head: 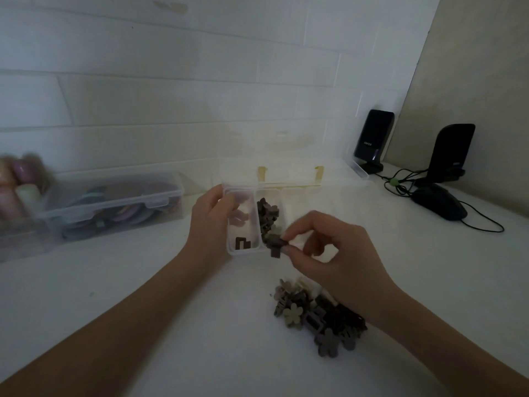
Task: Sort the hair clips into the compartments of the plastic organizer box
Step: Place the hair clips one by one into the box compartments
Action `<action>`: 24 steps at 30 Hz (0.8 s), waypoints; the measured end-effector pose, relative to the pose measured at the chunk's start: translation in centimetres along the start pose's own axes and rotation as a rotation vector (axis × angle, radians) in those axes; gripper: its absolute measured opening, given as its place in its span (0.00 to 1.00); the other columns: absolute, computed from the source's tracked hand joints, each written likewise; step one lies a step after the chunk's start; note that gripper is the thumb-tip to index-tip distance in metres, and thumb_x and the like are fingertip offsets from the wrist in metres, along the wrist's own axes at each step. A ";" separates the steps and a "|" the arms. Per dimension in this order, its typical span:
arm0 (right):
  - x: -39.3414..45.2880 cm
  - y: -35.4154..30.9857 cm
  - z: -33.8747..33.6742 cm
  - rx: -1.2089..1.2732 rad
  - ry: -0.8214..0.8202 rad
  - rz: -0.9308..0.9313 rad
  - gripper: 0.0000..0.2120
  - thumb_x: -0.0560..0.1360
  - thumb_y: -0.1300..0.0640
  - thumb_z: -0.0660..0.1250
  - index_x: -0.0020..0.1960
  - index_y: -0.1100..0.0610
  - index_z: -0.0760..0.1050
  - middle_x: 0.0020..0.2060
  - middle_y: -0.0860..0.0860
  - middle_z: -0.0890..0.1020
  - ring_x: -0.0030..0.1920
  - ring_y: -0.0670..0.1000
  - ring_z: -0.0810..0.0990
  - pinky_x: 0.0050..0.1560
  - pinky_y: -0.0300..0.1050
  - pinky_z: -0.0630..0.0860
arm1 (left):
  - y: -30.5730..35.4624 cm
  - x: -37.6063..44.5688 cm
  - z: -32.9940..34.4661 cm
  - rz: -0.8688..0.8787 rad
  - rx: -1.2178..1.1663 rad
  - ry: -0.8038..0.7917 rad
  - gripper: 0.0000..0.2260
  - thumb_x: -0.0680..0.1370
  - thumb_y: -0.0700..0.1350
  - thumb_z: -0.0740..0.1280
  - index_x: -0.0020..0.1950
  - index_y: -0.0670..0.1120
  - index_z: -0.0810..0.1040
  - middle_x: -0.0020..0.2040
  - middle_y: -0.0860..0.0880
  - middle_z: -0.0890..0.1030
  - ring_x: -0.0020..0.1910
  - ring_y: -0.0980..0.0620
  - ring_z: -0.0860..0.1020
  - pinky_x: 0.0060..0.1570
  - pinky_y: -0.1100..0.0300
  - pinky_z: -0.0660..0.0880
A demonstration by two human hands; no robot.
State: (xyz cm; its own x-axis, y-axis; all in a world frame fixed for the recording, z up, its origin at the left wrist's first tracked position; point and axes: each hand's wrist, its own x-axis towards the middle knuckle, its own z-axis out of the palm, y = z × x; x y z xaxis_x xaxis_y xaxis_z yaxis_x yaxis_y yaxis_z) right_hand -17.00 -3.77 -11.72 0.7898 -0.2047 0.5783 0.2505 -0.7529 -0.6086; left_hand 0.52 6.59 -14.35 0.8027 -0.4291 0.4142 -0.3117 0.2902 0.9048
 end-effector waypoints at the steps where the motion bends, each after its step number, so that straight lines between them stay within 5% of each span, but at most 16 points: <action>1: 0.5 -0.5 0.4 -0.045 0.007 -0.041 0.08 0.70 0.60 0.73 0.43 0.49 0.77 0.34 0.38 0.79 0.34 0.45 0.77 0.35 0.37 0.74 | 0.1 -0.1 0.0 0.015 0.030 -0.010 0.11 0.61 0.51 0.67 0.37 0.45 0.78 0.35 0.53 0.80 0.33 0.48 0.79 0.38 0.54 0.74; 7: 3.5 -0.6 4.0 -0.428 0.030 -0.235 0.05 0.69 0.55 0.72 0.45 0.52 0.79 0.40 0.47 0.77 0.44 0.46 0.70 0.35 0.44 0.74 | 0.8 -0.8 0.1 0.094 -0.064 -0.083 0.08 0.73 0.45 0.61 0.40 0.45 0.80 0.39 0.54 0.80 0.37 0.60 0.77 0.37 0.71 0.71; 13: 1.3 0.7 1.7 -0.364 0.000 -0.281 0.10 0.76 0.51 0.63 0.48 0.53 0.81 0.38 0.46 0.77 0.40 0.46 0.73 0.37 0.43 0.74 | 0.2 -0.3 0.1 -0.023 0.000 -0.027 0.03 0.69 0.47 0.65 0.38 0.50 0.78 0.37 0.54 0.81 0.35 0.48 0.79 0.38 0.54 0.74; 17: -0.8 1.9 -0.8 -0.365 -0.198 -0.310 0.12 0.75 0.46 0.62 0.44 0.51 0.81 0.29 0.43 0.76 0.32 0.41 0.71 0.32 0.36 0.71 | 0.2 -0.2 0.0 -0.010 0.004 -0.031 0.12 0.62 0.55 0.66 0.37 0.48 0.79 0.36 0.56 0.81 0.33 0.47 0.79 0.38 0.54 0.74; 20: -0.9 2.2 -1.5 -0.451 -0.388 -0.143 0.14 0.75 0.41 0.58 0.55 0.39 0.78 0.27 0.42 0.77 0.28 0.37 0.71 0.33 0.26 0.66 | 0.2 -0.2 0.0 -0.027 0.007 -0.013 0.12 0.62 0.56 0.65 0.36 0.49 0.80 0.37 0.55 0.81 0.33 0.47 0.79 0.38 0.52 0.74; 24: -0.7 2.5 -1.6 -0.541 -0.460 -0.130 0.15 0.78 0.43 0.56 0.64 0.34 0.69 0.37 0.44 0.83 0.31 0.37 0.72 0.35 0.25 0.62 | 0.2 -0.2 -0.1 -0.037 0.014 -0.018 0.09 0.62 0.56 0.66 0.34 0.53 0.80 0.37 0.54 0.81 0.32 0.47 0.79 0.38 0.53 0.74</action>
State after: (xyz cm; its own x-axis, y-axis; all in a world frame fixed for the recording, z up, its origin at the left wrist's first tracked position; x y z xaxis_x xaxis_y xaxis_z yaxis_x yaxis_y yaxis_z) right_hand -17.85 -6.53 -12.77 0.9581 0.1020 0.2675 0.1400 -0.9819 -0.1272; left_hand 0.34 6.82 -14.26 0.8047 -0.4544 0.3821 -0.2895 0.2616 0.9207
